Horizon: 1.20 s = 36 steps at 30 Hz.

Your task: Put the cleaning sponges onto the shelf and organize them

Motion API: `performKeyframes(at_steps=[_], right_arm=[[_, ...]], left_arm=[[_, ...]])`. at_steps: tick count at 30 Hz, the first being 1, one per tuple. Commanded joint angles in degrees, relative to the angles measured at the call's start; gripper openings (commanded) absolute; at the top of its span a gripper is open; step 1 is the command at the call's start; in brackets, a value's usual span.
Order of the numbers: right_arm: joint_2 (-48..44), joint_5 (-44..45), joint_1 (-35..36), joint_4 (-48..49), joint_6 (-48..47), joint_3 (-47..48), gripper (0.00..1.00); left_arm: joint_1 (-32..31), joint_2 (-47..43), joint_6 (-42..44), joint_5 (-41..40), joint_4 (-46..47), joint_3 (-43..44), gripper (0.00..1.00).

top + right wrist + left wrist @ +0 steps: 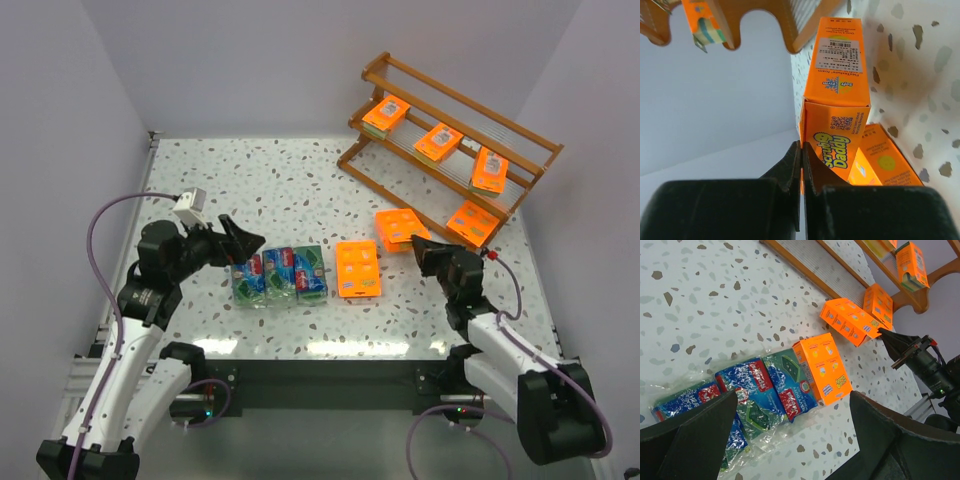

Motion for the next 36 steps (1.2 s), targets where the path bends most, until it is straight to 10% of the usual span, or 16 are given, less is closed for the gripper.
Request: performKeyframes(at_steps=[1, 8, 36], right_arm=[[2.78, 6.07, -0.20, 11.42, 2.27, 3.45, 0.00], [10.51, 3.28, -2.31, 23.64, 3.94, 5.29, 0.00], [28.45, 18.04, -2.57, 15.21, -0.10, 18.91, 0.00]], left_arm=[[-0.11, 0.26, 1.47, 0.64, 0.58, 1.42, 1.00], [-0.11, 0.87, 2.08, 0.90, 0.32, 2.03, 1.00], [-0.11, 2.98, 3.05, 0.90, 1.02, 2.03, 1.00]])
